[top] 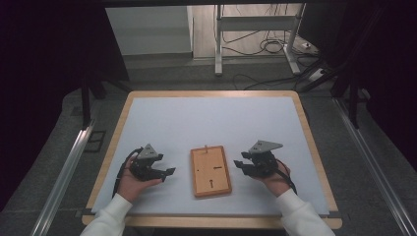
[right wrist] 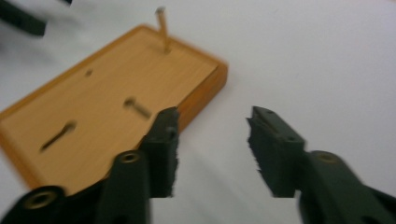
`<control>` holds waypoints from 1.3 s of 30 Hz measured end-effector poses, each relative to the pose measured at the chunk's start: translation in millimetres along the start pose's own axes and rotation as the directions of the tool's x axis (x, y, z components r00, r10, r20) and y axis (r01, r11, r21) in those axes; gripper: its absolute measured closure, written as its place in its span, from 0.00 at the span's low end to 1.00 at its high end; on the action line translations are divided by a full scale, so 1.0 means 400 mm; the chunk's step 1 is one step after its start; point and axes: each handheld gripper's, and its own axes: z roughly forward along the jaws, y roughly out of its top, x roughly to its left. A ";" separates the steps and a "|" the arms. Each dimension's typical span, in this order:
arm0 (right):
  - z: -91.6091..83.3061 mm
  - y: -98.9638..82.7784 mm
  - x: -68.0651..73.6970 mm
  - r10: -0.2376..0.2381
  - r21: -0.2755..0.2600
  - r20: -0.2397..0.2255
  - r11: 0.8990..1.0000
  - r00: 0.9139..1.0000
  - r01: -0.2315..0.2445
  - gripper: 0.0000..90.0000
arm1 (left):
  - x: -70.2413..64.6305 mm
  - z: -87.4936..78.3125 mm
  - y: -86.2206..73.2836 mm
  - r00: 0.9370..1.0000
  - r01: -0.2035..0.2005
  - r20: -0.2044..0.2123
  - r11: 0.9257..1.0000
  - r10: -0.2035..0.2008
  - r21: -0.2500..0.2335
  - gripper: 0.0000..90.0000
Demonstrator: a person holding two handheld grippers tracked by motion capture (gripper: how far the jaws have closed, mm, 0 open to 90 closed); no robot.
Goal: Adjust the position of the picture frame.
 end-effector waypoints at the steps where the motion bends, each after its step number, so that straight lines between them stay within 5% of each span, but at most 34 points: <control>1: 0.000 0.000 0.000 0.000 0.000 0.000 1.000 1.000 0.000 0.65 | 0.000 0.000 0.000 1.000 0.000 0.000 1.000 0.000 0.000 0.26; 3: -0.012 -0.022 0.008 -0.011 0.018 -0.016 1.000 1.000 0.011 0.76 | 0.001 -0.001 0.000 1.000 0.001 0.000 1.000 -0.001 -0.001 0.26; 4: -0.020 -0.045 0.016 -0.009 0.043 -0.039 0.999 0.999 0.011 0.89 | 0.000 -0.001 0.000 1.000 -0.001 -0.001 1.000 0.001 0.000 0.26; 7: -0.025 -0.071 0.030 -0.015 0.075 -0.073 0.997 0.997 0.021 0.99 | -0.002 0.000 0.001 1.000 -0.003 -0.001 1.000 0.003 0.002 0.26; 13: -0.014 -0.076 0.065 -0.050 0.111 -0.126 0.992 0.991 0.065 1.00 | -0.006 0.001 0.001 1.000 -0.009 0.000 1.000 0.009 0.003 0.26; 25: 0.011 -0.082 0.091 -0.076 0.154 -0.149 0.983 0.986 0.099 1.00 | -0.006 0.002 0.001 1.000 -0.009 -0.003 1.000 0.009 0.004 0.26; 39: 0.020 -0.078 0.110 -0.059 0.181 -0.129 0.980 0.990 0.082 1.00 | -0.009 0.003 0.002 1.000 -0.014 -0.003 1.000 0.014 0.007 0.26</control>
